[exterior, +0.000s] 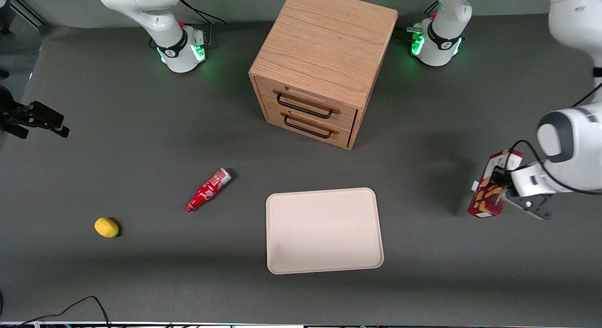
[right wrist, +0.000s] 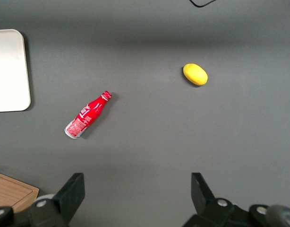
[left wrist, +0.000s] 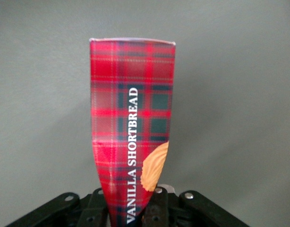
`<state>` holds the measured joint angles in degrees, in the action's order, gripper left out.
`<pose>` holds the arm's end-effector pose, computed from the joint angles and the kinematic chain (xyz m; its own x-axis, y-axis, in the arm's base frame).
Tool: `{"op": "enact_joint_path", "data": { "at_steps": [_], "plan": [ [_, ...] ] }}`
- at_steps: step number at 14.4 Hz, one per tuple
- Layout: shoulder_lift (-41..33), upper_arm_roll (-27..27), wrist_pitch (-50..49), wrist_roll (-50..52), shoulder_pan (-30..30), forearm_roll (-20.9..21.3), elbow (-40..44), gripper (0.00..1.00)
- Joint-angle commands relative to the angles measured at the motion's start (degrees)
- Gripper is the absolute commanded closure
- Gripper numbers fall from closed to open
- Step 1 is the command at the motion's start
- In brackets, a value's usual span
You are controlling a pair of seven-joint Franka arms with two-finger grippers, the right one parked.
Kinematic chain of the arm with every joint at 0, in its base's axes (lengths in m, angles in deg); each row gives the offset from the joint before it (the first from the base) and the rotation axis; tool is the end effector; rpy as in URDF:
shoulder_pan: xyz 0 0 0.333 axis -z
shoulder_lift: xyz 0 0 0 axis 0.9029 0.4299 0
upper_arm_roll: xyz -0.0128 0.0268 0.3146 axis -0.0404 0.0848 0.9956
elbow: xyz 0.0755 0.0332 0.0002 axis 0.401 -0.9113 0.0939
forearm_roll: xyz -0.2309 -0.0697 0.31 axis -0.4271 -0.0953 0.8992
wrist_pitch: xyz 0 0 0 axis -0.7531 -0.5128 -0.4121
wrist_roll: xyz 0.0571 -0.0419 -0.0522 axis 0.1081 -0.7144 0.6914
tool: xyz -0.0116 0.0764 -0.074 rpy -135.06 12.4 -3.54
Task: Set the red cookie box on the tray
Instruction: 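Close the left gripper on the cookie box's end, then lift the cookie box upright with the left gripper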
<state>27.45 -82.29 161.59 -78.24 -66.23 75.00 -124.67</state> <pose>0.6305 0.0706 0.3458 0.8651 -0.4952 -0.0802 -0.4781 -0.8622 0.1673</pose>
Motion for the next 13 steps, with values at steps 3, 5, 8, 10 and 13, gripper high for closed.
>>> {"op": "enact_joint_path", "data": {
  "at_steps": [3,5,8,10,13],
  "plan": [
    [-4.21,0.06,-24.32,10.56,0.37,-0.28,16.31,1.00],
    [-4.22,-3.43,-31.11,19.78,0.55,-0.01,22.74,1.00],
    [-4.22,-10.81,-32.37,38.40,0.64,0.07,26.63,1.00],
    [-3.69,-16.35,-31.40,47.47,0.73,0.60,26.90,1.00],
    [-1.85,-23.47,-24.32,58.99,1.08,2.79,26.37,1.00]
  ]
}}
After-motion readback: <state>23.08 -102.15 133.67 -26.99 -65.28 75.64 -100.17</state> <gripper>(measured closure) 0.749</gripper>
